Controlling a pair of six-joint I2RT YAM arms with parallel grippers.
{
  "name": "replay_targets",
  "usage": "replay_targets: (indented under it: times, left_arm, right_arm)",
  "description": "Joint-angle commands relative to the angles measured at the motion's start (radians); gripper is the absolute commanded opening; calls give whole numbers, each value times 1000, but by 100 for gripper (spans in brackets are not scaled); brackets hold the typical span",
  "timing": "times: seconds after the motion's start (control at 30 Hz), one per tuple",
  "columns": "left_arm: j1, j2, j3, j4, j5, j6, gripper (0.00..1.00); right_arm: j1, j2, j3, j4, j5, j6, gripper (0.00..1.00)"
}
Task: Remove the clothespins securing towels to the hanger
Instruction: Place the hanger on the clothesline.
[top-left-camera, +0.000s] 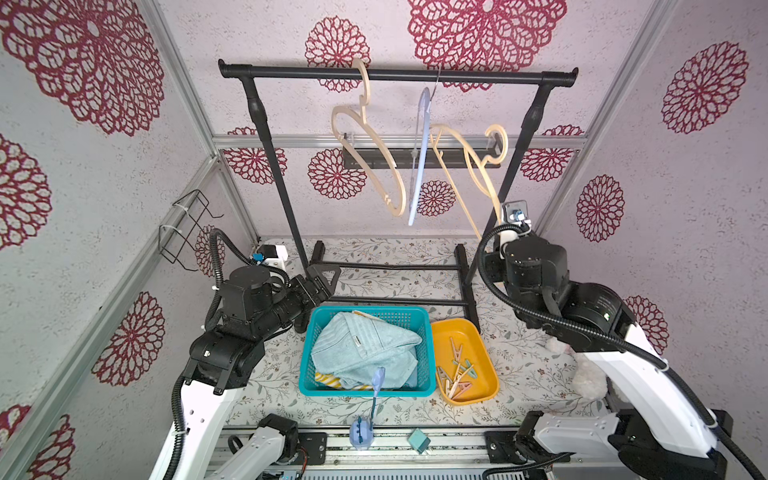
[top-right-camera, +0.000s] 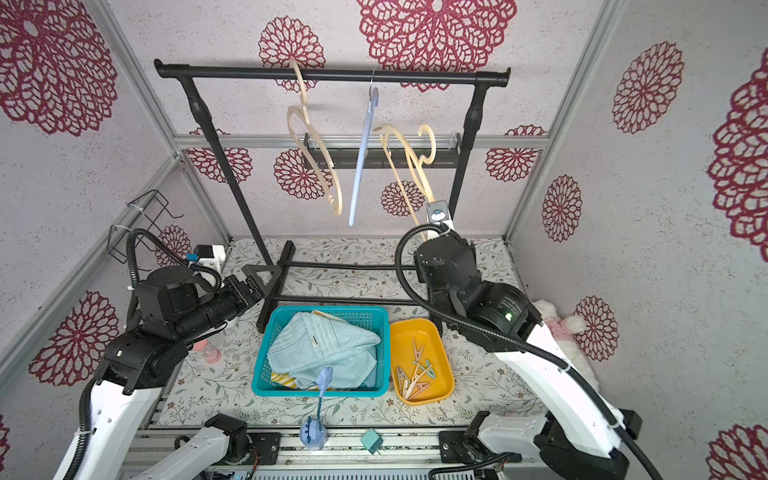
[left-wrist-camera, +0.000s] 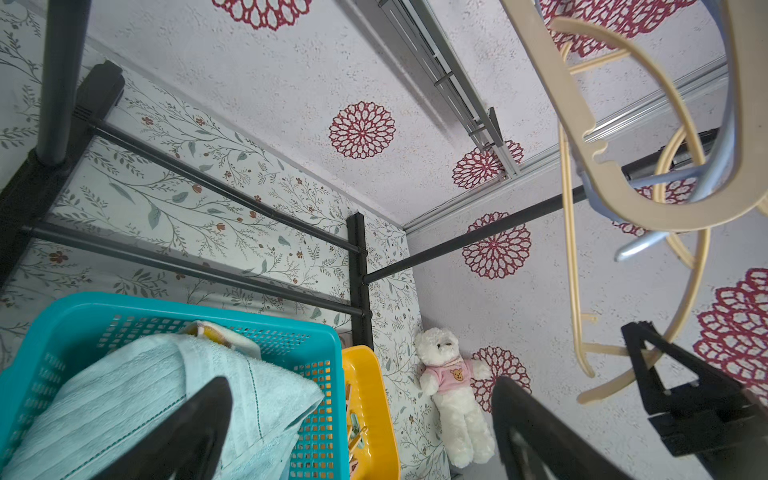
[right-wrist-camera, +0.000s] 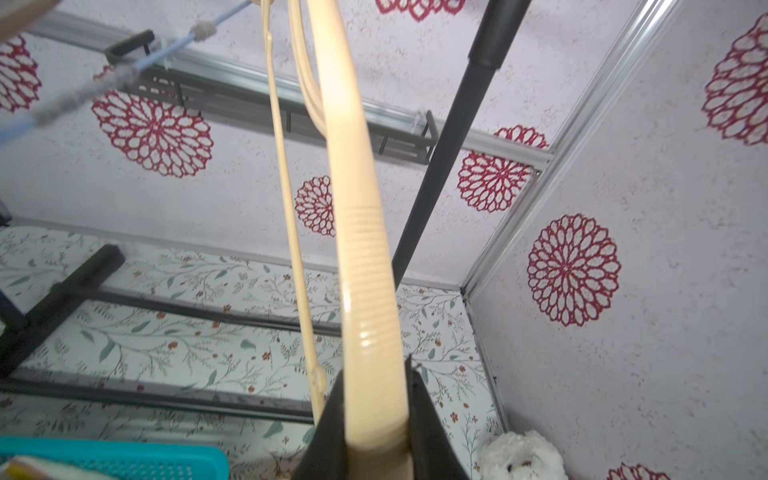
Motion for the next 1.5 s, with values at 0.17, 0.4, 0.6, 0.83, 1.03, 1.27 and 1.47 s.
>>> replay_targets:
  times: [0.17, 0.4, 0.6, 0.83, 1.03, 1.27, 1.47]
  left_arm:
    - [7, 10, -27, 60, -18, 43, 99]
    - [7, 25, -20, 71, -16, 62, 100]
    - [8, 26, -27, 82, -15, 56, 100]
    - [7, 20, -57, 85, -16, 43, 99]
    - [3, -7, -98, 86, -87, 86, 100]
    - [-3, -67, -161, 50, -368, 211, 97]
    - [-4, -78, -249, 44, -701, 317, 97]
  right_arm:
    - [-162, 226, 414, -16, 17, -134, 0]
    - [-267, 389, 642, -57, -36, -170, 0]
    - [-357, 433, 643, -88, -166, -114, 0]
    - [-384, 466, 615, -133, -259, -66, 0]
    - [-384, 319, 364, -47, -452, -21, 58]
    - [-383, 92, 24, 65, -539, 39, 99]
    - [-383, -140, -404, 213, -515, 109, 99]
